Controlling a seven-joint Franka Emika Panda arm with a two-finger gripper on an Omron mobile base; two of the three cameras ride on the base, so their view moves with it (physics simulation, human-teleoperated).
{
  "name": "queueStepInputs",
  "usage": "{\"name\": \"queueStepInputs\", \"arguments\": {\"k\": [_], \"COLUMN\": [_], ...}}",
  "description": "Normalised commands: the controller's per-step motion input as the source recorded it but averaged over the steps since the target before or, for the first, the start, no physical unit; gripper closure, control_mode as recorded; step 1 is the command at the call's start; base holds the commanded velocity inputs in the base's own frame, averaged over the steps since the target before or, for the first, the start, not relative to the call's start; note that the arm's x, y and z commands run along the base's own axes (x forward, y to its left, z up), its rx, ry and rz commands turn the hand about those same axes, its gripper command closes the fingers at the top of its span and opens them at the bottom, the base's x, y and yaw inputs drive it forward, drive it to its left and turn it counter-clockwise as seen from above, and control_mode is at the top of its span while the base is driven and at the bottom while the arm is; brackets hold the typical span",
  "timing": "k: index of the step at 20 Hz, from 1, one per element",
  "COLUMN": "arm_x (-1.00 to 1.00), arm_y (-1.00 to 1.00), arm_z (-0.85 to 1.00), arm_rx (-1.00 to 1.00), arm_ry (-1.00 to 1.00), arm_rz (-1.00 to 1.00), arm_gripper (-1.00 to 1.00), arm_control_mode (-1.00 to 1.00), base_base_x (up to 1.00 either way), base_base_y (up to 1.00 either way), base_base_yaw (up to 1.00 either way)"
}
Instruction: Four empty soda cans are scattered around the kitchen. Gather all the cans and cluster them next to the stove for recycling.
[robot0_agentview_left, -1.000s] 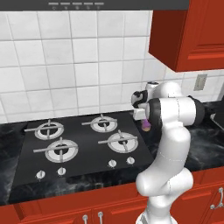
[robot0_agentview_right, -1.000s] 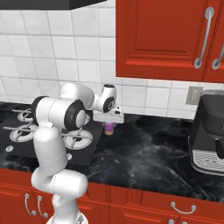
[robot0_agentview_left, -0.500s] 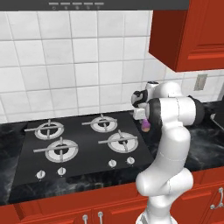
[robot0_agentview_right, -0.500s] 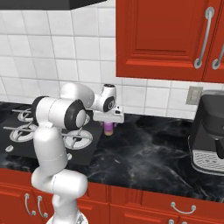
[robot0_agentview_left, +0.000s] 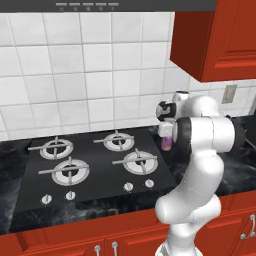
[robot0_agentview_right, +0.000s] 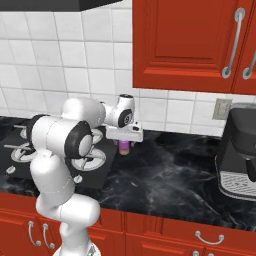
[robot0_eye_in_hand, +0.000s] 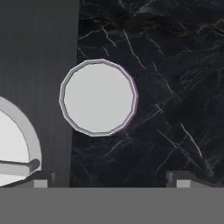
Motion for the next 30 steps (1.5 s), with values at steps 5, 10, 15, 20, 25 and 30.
{"name": "queueStepInputs", "arguments": {"k": [5,10,15,20,25,30], "arm_x": [-0.87,-0.58,-0.49,-0.41,-0.44,-0.36], "arm_y": [-0.03,0.00,0.27,0.40,0.31,0.09], "arm_z": [0.21,0.42,0.31,0.40,0.46,0.48], "arm_rx": [0.00,0.00,0.00,0.00,0.00,0.00], "arm_ry": [-0.04,-0.02,-0.01,0.00,0.00,0.00], "arm_rz": [0.00,0.00,0.00,0.00,0.00,0.00], "arm_gripper": [-1.00,-1.00,-1.00,-1.00,-1.00,-1.00], "arm_control_mode": [-1.00,-1.00,-1.00,-1.00,-1.00,-1.00], "base_base_x": [0.00,0.00,0.00,0.00,0.00,0.00], "base_base_y": [0.00,0.00,0.00,0.00,0.00,0.00], "base_base_yaw": [0.00,0.00,0.00,0.00,0.00,0.00]}}
